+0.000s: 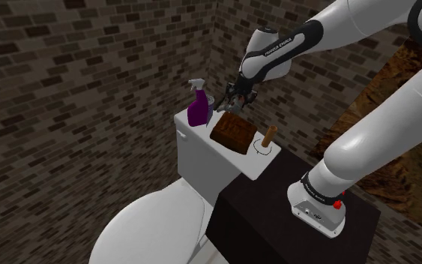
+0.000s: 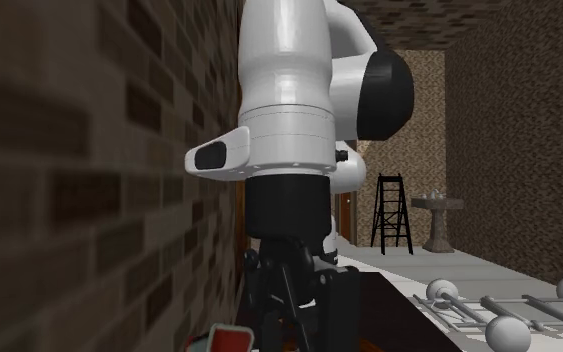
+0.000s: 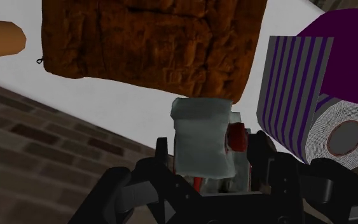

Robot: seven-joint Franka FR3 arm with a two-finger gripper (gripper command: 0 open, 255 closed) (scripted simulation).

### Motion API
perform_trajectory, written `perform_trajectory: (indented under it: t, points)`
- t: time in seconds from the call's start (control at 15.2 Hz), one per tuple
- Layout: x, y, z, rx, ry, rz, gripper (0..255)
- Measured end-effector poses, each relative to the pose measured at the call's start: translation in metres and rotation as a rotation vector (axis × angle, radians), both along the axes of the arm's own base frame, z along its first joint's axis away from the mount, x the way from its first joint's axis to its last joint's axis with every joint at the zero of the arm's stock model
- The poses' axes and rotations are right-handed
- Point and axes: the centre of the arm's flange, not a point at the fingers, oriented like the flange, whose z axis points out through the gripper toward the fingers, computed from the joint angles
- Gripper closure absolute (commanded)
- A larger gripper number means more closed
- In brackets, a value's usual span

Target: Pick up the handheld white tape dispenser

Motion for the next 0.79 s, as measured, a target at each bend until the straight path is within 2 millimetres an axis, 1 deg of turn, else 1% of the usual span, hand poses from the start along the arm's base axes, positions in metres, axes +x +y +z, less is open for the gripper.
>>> perform_trajectory:
  t: [0.26,0.46,0.66,0.73,0.79]
  points:
    - [0.000,0.000,0.019,0.001,0.004,0.002,255]
    - [0.001,0.000,0.037,0.000,-0.002,-0.002,255]
    - [0.002,0.000,0.050,0.001,0.002,0.000,255]
    - [0.002,0.000,0.059,0.000,0.000,-0.001,255]
    - [0.002,0.000,0.062,0.000,-0.001,-0.001,255]
